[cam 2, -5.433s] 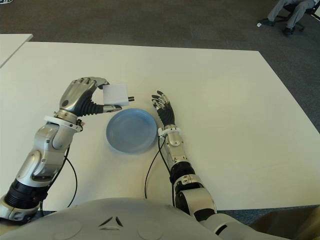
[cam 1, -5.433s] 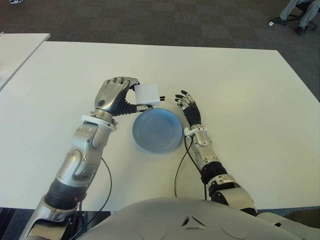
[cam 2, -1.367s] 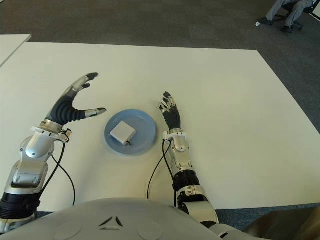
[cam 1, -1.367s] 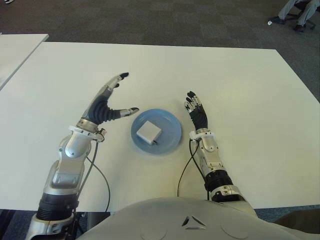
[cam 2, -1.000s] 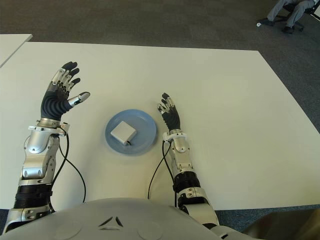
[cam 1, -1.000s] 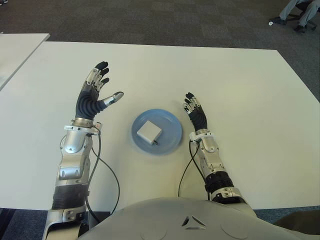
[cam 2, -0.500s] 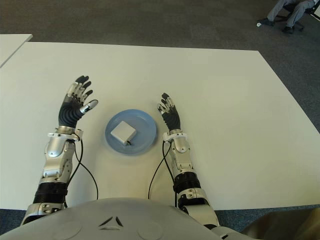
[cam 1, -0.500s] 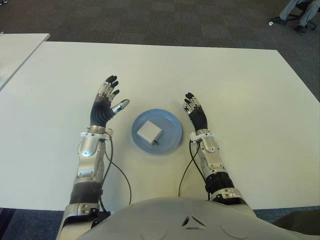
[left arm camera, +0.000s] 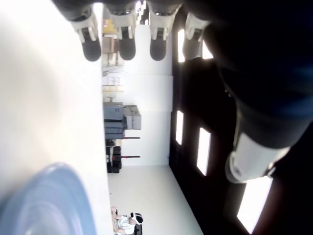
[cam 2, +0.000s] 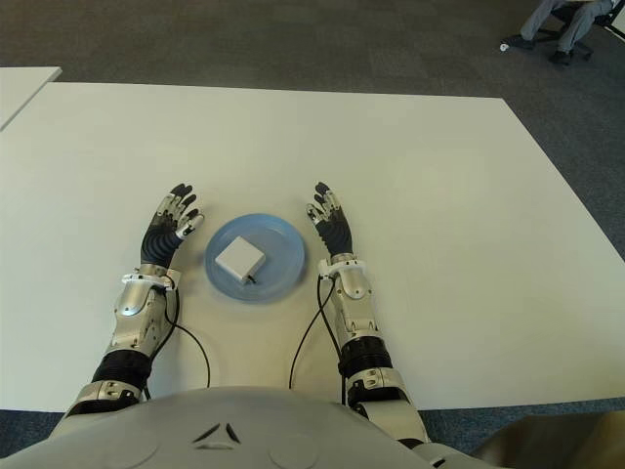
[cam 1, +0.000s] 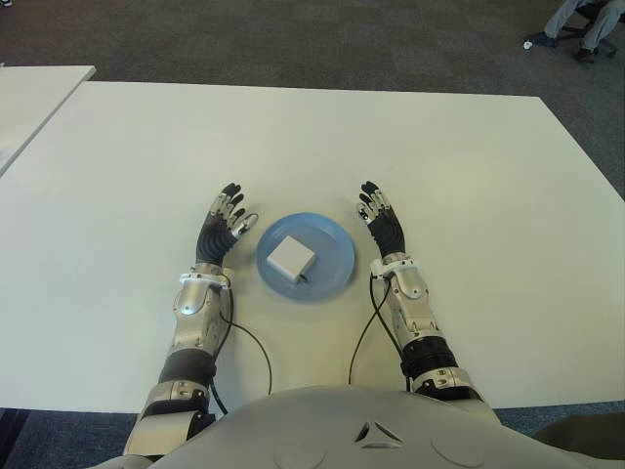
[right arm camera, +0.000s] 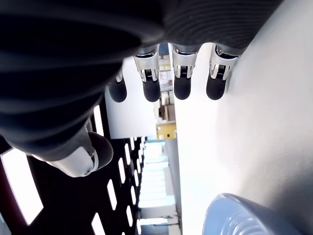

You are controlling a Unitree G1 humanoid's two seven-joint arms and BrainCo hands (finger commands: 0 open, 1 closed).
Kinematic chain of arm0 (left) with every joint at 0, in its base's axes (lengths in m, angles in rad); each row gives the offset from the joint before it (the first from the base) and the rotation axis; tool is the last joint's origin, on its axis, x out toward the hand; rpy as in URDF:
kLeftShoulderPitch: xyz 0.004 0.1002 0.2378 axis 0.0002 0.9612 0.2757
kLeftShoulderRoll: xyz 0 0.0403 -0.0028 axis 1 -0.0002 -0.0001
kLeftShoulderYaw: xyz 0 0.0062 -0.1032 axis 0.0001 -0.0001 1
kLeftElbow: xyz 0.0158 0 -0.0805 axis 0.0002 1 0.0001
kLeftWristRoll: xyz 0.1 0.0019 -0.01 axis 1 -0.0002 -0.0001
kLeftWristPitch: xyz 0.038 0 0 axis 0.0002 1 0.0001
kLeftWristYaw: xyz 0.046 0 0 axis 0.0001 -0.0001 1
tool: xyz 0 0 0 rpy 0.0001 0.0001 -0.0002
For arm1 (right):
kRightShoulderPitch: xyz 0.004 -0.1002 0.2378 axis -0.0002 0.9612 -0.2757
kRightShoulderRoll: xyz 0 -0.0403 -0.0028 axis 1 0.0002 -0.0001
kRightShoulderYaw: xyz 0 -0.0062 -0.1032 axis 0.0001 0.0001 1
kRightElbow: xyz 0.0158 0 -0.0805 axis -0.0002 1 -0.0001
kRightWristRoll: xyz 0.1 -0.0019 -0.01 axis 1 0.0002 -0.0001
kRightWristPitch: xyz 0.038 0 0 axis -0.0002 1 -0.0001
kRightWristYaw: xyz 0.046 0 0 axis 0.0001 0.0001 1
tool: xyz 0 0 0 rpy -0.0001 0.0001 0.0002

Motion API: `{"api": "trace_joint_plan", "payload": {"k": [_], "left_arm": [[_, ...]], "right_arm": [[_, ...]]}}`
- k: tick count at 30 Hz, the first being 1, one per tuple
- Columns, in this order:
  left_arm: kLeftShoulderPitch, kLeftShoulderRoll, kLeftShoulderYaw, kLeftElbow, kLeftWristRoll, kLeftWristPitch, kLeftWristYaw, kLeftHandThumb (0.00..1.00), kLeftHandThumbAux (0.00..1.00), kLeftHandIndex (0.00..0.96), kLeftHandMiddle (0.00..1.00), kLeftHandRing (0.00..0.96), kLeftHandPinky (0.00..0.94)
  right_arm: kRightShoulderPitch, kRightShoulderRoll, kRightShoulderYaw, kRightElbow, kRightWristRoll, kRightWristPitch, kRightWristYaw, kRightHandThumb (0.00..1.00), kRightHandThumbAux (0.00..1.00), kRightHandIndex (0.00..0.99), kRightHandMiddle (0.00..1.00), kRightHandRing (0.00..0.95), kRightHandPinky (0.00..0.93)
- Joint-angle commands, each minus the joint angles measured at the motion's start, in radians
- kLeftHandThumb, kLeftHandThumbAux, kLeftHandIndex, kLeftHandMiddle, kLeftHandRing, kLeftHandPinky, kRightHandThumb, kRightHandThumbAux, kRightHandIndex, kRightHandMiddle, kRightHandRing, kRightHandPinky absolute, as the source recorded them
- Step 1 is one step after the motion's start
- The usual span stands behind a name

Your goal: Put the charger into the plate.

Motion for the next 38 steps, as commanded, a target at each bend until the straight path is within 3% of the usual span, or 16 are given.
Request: {"api": "trace_joint_plan", "payload": {"k": [1,20,38], "left_arm": [[-0.008,-0.007,0.013,0.054,-0.025,0.011,-0.031,0.000,0.671,0.007,0.012,0.000,0.000],[0.026,0.012,-0.003,0.069,0.064,0.006,0.018,0.000,0.637,0.000,0.004,0.000,0.000],[0.053,0.021,0.015,0.107,0.061,0.005,0.022,0.000,0.628,0.000,0.005,0.000,0.000]], "right_arm": [[0.005,0.015,-0.003,0.021,0.003,-0.007,-0.004,0.000,0.613,0.011,0.076,0.040,0.000],[-0.009,0.021,-0.011,0.062,0.008,-0.046,-0.013,0.000,0.592,0.018,0.101,0.055,0.000],[-0.002,0.007,-0.014,0.066,0.012,-0.058,0.004,0.000,0.588,0.013,0.090,0.047,0.000]]}}
